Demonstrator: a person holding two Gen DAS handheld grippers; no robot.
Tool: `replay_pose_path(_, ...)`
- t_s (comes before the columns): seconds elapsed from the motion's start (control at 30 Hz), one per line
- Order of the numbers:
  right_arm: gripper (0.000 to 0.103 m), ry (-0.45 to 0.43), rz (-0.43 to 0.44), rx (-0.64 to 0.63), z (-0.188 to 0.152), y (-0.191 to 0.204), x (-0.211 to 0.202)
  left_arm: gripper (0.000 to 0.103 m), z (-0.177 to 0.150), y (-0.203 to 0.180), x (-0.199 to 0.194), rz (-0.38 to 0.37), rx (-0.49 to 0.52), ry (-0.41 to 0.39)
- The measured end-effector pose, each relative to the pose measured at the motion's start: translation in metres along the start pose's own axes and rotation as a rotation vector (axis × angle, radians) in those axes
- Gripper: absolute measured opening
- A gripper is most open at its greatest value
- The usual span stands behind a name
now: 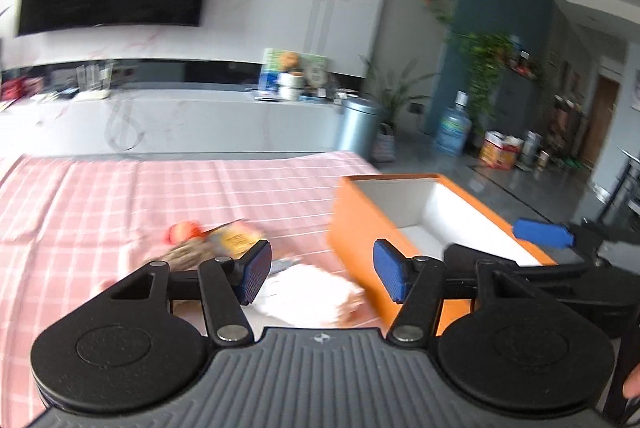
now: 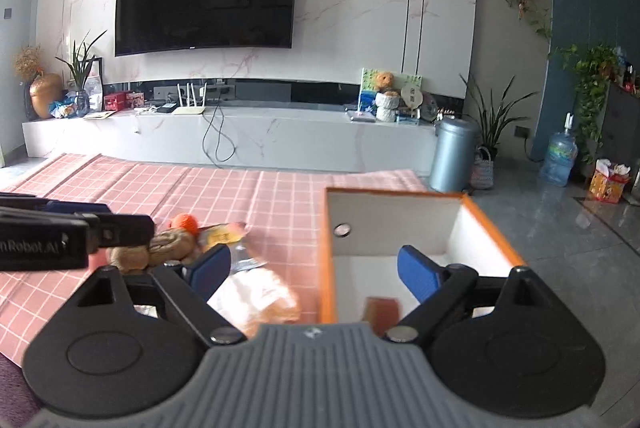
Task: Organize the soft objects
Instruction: 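Move both open tools back over the cloths on the table, then grasp the white cloth with the left tool while the right tool grasps the yellow cloth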
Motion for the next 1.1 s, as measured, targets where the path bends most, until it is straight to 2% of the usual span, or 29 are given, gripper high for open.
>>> replay_pose_path(0.17,0.089,0.038,0.048,0.027,-0.017,0.028,0.008,0.067,-0.014,0.041,-0.007,0.026,-0.116,0.019)
replay_pose_path(0.33,0.089,0.053,0.046,-0.041,-0.041,0.059,0.016,0.063,-0.035,0.071,-0.008,0.065,-0.153,0.043)
replay_pose_path(0.47,0.087,0.120,0.062,-0.107,-0.060,0.078,0.031,0.055,-0.055,0.086,-0.005,0.061,-0.166,0.073)
replay_pose_path(0.53,0.085,0.149,0.074,-0.112,-0.065,0.083,0.039,0.051,-0.068,0.089,-0.003,0.063,-0.161,0.089)
replay_pose_path(0.7,0.077,0.240,0.079,-0.091,-0.078,0.083,0.066,0.051,-0.085,0.090,0.005,0.022,-0.173,0.125)
replay_pose_path(0.8,0.069,0.293,0.072,-0.075,-0.085,0.078,0.080,0.051,-0.089,0.084,0.013,-0.018,-0.157,0.142)
replay_pose_path(0.9,0.067,0.343,0.087,-0.052,-0.093,0.074,0.090,0.052,-0.093,0.076,0.022,-0.034,-0.129,0.174)
replay_pose_path(0.97,0.067,0.363,0.093,-0.031,-0.095,0.071,0.096,0.057,-0.097,0.073,0.029,-0.027,-0.116,0.198)
replay_pose_path(1.03,0.068,0.376,0.087,-0.009,-0.097,0.068,0.104,0.075,-0.100,0.073,0.036,-0.020,-0.111,0.218)
replay_pose_path(1.1,0.068,0.381,0.084,0.016,-0.096,0.065,0.111,0.081,-0.101,0.076,0.041,0.019,-0.099,0.218)
Point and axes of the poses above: each gripper's, at about its wrist camera, not at the fingertips, and x roughly the way its jaws point, y to its left, z to its top, the point moved 7 cm from there along x, roughly the way its jaws point, and after that the axes turned 10 degrees about y, right-handed, at the moved point
